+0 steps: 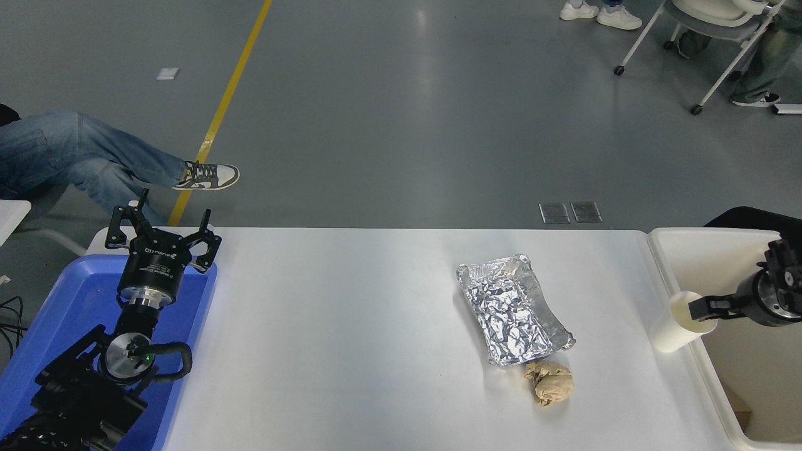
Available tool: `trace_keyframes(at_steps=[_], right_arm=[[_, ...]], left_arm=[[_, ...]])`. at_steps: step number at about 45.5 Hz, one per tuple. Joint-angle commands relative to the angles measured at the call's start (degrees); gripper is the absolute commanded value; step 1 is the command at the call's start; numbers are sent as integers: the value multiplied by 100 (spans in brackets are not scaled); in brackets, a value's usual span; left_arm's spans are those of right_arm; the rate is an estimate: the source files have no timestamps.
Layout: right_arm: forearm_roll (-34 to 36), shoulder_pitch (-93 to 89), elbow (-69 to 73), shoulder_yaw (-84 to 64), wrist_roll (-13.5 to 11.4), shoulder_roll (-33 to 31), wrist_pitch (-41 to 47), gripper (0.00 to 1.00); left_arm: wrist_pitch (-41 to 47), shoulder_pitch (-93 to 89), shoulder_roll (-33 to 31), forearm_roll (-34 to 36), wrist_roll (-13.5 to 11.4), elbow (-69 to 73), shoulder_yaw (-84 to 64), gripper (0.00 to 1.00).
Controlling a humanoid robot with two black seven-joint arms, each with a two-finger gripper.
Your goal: Pick up paper cup place in dustbin
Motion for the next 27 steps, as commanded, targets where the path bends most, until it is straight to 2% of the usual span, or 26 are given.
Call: trace_keyframes(at_steps=[1, 4, 8, 9, 10, 11, 12, 27], right_arm=[[17, -422, -341, 404, -23, 48, -216, 87], [17, -431, -359, 404, -14, 65, -216, 63], [35, -422, -359, 404, -5, 65, -216, 50], [44, -422, -350, 404, 4, 65, -198, 44], [44, -422, -350, 412, 4, 65, -198, 30], [44, -422, -350, 413, 4, 65, -198, 12], [44, -422, -350, 404, 4, 65, -190, 0], [53, -352, -289, 413, 12, 74, -163, 0]], left_arm=[[7, 1, 0, 6, -2, 0, -2, 100], [-2, -7, 0, -2, -2, 0, -2, 100], [7, 1, 0, -2, -2, 0, -2, 100], [-2, -7, 0, 6, -2, 0, -2, 100], [-2, 1, 0, -2, -2, 0, -2, 100], [-2, 1, 0, 6, -2, 0, -2, 100], [-2, 1, 0, 6, -2, 0, -2, 100], [7, 1, 0, 6, -2, 0, -2, 100]])
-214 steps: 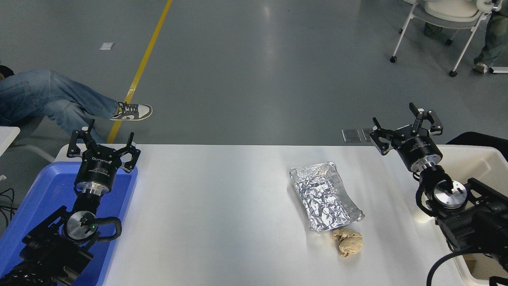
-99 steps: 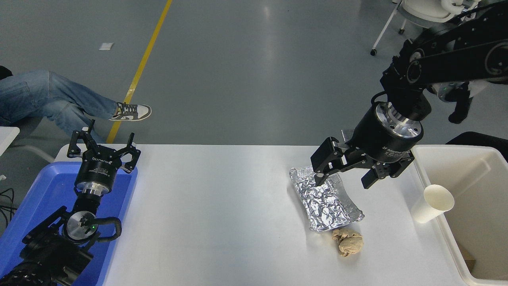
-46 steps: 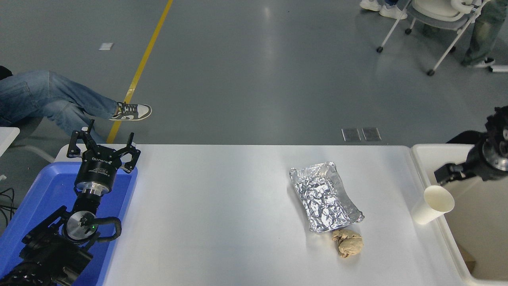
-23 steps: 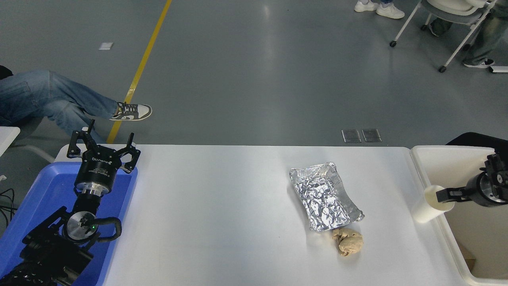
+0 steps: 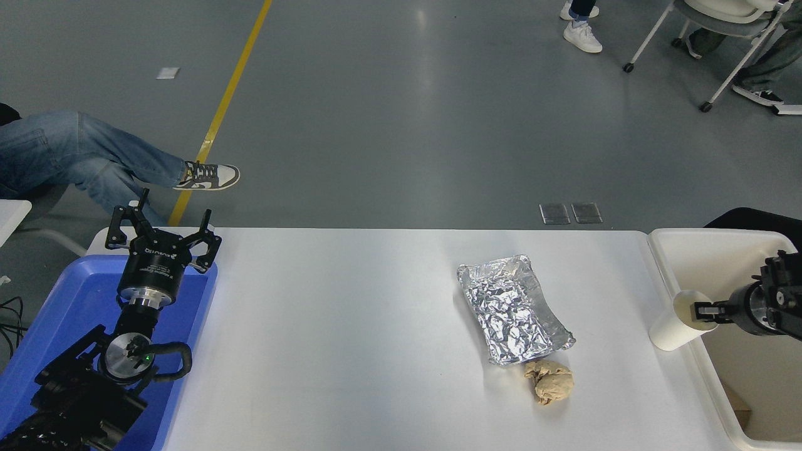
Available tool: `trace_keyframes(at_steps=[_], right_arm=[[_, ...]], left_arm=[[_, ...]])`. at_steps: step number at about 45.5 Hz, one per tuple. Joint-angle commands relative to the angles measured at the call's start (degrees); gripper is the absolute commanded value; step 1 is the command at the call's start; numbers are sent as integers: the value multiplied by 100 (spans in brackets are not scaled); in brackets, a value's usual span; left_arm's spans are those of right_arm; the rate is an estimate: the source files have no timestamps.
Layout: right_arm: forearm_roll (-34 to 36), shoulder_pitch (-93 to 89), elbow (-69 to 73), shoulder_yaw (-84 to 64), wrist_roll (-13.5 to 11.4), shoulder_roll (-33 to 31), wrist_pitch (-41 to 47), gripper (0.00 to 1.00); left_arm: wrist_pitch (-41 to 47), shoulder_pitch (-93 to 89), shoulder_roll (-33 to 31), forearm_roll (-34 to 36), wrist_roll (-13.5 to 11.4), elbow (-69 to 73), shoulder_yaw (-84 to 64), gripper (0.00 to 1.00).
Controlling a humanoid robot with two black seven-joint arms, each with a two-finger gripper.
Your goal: Pick up paper cup place in dustbin
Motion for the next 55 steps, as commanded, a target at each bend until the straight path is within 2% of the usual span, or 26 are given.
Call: trace_keyframes(at_steps=[1, 16, 29, 39, 49, 55], right_arm=[[8, 23, 24, 26, 5, 9, 5, 0], [-10, 734, 357, -289, 22, -114, 171, 0], [-53, 3272, 2176, -1581, 49, -685, 778, 0], [-45, 5540, 3249, -2548, 470, -668, 1665, 0], [-36, 6736, 3329, -3216, 1041, -106, 2114, 0], [-27, 7098, 3399, -3349, 1138, 44, 2272, 0]], left_arm=[[3, -7, 0, 4, 0, 0, 0, 100], [-6, -7, 0, 4, 9, 0, 9, 100], [-15, -7, 0, 13, 18, 0, 9, 100], [-15, -7, 0, 4, 18, 0, 9, 100], [-15, -7, 0, 4, 18, -9, 9, 100], [-15, -7, 0, 13, 18, 0, 9, 100]])
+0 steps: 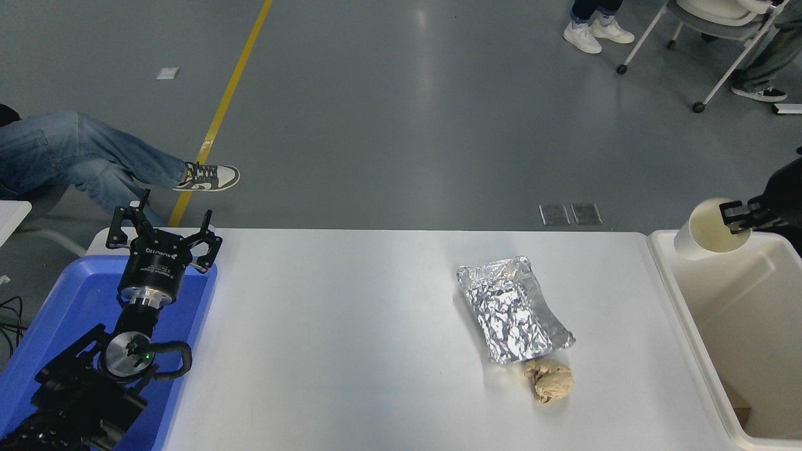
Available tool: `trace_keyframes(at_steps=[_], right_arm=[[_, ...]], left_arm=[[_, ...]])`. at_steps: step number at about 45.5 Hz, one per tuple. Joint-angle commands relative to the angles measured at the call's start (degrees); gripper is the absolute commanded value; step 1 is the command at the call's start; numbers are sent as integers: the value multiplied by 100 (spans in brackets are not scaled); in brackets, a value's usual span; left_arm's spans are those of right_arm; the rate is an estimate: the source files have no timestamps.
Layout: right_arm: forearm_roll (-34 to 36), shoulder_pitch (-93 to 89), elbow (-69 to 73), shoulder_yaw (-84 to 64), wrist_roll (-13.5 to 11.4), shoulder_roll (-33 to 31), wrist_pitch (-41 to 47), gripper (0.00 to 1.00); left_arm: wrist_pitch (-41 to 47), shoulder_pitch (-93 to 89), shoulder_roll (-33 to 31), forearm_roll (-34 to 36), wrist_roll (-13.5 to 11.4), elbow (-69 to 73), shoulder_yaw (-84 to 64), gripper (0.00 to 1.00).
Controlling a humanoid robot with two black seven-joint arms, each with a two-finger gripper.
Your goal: Pick up paper cup place in dustbin
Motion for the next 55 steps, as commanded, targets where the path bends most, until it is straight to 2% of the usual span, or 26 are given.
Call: trace_keyframes(at_steps=[1, 13, 21, 25, 33, 38, 44, 52, 55], right_arm=[[11, 1200, 307, -539, 346, 331, 484, 0], [11, 1394, 465, -635, 293, 305, 634, 0], [187, 1245, 132, -1224, 275, 270, 564, 0], [459, 859, -307, -1365, 276, -11, 529, 0], [486, -239, -1651, -1155, 302, -881, 502, 0], [503, -1390, -2592, -558, 328, -1382, 257, 0], [530, -3077, -3559, 619, 311, -1637, -165, 0], [907, -5397, -4675, 2605, 232, -1559, -341, 0], [1092, -6127, -4992, 3238, 100, -1383, -499, 0]], left_arm=[[0, 0, 0, 8, 0, 1, 0, 100], [0, 0, 0, -1, 0, 1, 0, 100], [0, 0, 0, -1, 0, 1, 0, 100], [0, 0, 0, -1, 0, -7, 0, 100], [0, 0, 0, 8, 0, -7, 0, 100], [0, 0, 0, -1, -9, 1, 0, 100], [0, 0, 0, -1, -9, 1, 0, 100], [0, 0, 0, -1, -9, 1, 0, 100], [0, 0, 0, -1, -9, 1, 0, 100]])
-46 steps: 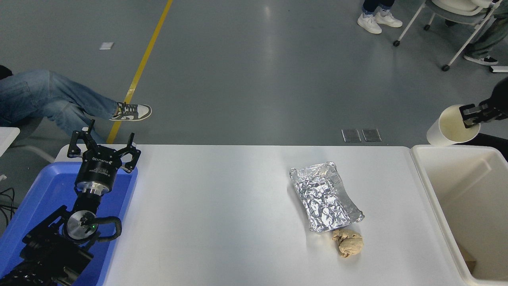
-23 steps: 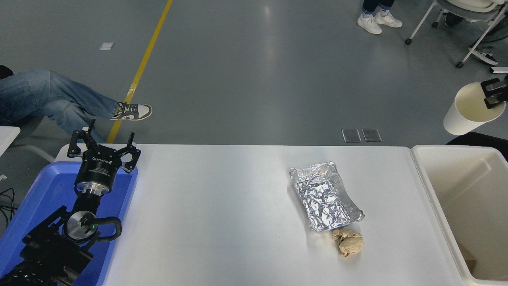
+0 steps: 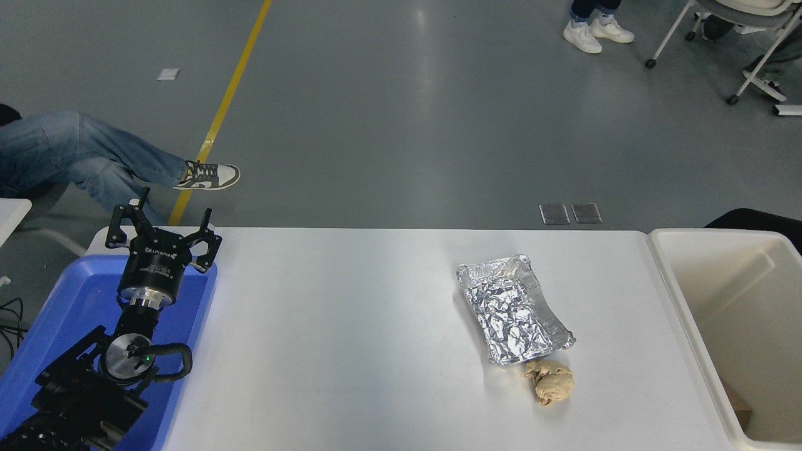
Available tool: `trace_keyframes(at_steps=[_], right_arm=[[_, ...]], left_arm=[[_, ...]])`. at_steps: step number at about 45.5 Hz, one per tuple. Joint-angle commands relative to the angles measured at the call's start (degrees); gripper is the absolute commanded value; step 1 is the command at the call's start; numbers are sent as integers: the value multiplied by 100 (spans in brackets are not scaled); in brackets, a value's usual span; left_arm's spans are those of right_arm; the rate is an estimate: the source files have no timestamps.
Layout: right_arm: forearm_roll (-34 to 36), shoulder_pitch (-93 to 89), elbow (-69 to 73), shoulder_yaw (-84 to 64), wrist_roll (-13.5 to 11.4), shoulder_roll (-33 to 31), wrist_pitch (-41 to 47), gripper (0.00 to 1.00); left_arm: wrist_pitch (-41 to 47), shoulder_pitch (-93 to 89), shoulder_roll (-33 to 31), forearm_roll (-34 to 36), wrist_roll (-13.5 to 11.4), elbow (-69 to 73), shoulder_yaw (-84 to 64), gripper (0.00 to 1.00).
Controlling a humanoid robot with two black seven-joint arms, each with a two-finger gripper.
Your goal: Pick up paper cup place in dustbin
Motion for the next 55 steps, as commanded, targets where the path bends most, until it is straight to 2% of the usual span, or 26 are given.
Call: trace_keyframes(at_steps=[1, 11, 13, 20, 29, 30, 31, 32, 33, 34, 47, 55], right_arm=[[490, -2938, -1516, 2318, -231, 111, -467, 0], [1639, -4590, -1666, 3785, -1215, 893, -1371, 0], [1791, -4794, -1666, 3892, -1303, 1043, -1548, 0], [1941, -5146, -1658, 4173, -1409, 1421, -1935, 0], [1941, -5278, -1658, 4446, -1418, 1597, -2059, 0], [1941, -5278, -1658, 4455, -1418, 1615, -2067, 6], [1941, -5278, -1658, 4455, -1418, 1624, -2085, 18], [1941, -5278, -1649, 4455, -1418, 1624, -2085, 40], [1941, -5278, -1649, 4447, -1418, 1641, -2094, 84], [1941, -5278, -1640, 4446, -1418, 1650, -2085, 100], [1792, -4409, -1325, 4035, -1392, 1545, -1988, 100], [1291, -2065, 783, 2023, -1365, 474, -1979, 100]], left_arm=[[0, 0, 0, -1, -1, 2, 0, 100], [9, 0, 0, -10, -1, 2, 0, 100], [9, 0, 0, -10, -10, 2, 0, 100], [18, 8, 0, -10, -18, 2, -18, 100], [18, 8, 0, -10, -18, 2, -18, 100], [18, 0, 0, -10, -18, 2, -18, 100], [18, 8, 0, -10, -18, 2, -18, 100], [18, 8, 0, -10, -18, 2, -18, 100], [18, 8, 0, -10, -18, 2, -18, 100], [18, 8, 0, -10, -18, 2, -18, 100], [9, -9, 0, -1, -10, 2, 0, 100], [0, -9, 0, -1, 8, 2, 0, 100]])
